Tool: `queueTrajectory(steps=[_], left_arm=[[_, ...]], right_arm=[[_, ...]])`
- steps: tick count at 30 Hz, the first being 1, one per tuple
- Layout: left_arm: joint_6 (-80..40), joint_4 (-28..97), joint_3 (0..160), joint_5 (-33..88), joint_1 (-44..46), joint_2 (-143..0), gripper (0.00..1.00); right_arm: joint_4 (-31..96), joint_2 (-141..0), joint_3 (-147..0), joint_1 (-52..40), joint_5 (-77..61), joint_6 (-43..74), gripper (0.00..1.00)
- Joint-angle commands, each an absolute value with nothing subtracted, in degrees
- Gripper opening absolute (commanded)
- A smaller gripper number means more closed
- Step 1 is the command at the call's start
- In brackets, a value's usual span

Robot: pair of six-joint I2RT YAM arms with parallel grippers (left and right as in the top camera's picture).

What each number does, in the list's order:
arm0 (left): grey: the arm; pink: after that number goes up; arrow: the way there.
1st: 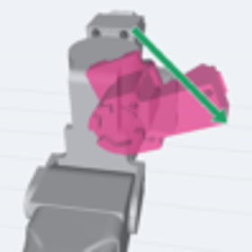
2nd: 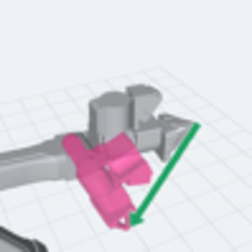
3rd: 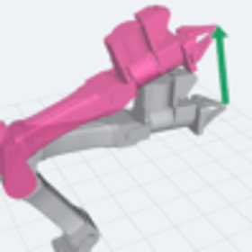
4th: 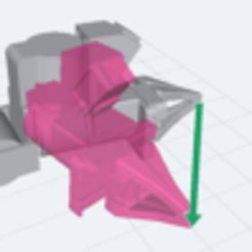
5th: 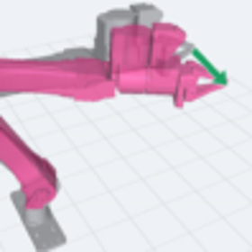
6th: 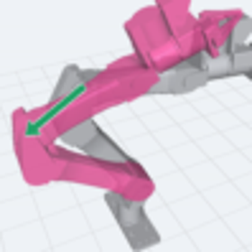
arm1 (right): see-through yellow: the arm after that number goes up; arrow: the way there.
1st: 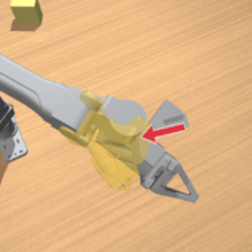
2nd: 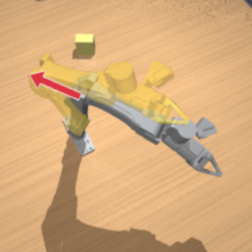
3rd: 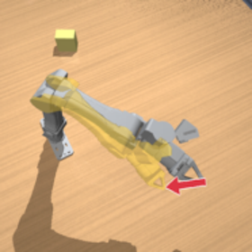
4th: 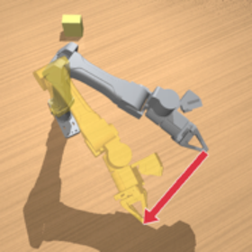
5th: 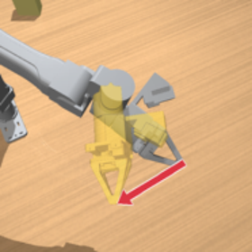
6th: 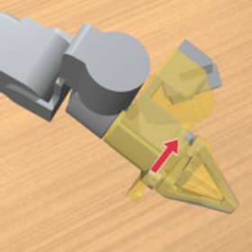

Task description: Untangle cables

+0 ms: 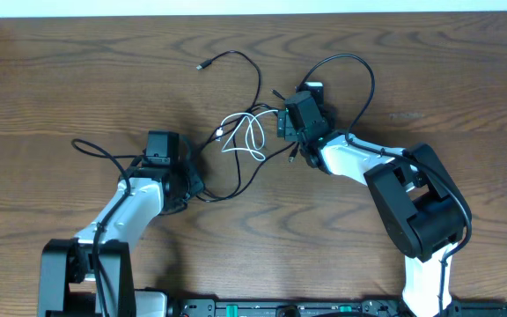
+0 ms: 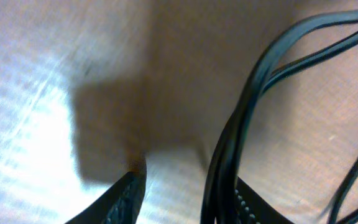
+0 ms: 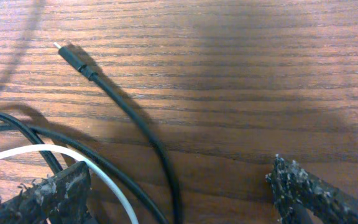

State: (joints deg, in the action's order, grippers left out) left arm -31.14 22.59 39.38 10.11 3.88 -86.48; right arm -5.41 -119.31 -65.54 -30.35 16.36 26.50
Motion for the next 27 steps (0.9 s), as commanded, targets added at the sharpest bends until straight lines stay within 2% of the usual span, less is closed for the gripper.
queueTrajectory(steps=[1,6,8,14,27], left_arm=[[-30.8,25.8,41.6,9.0,3.9,-81.6,0.43],[-30.7,28.4,41.6,12.5,3.9,-74.3,0.42],[-30.8,29.2,41.6,13.7,3.9,-72.2,0.36],[-31.4,31.6,41.5,14.5,3.9,-70.9,0.09],[-31.4,32.7,41.5,15.8,3.9,-80.7,0.08]], right_arm=[[-3.2,-122.7,-63.5,-30.1,13.1,28.0,0.9],[-3.3,-122.7,-63.5,-30.1,13.1,28.0,0.91],[-3.2,-122.7,-63.5,-30.1,13.1,28.0,0.91],[-3.2,-122.7,-63.5,-30.1,13.1,28.0,0.91],[-3.0,-122.7,-63.5,-30.1,12.5,28.0,0.86]])
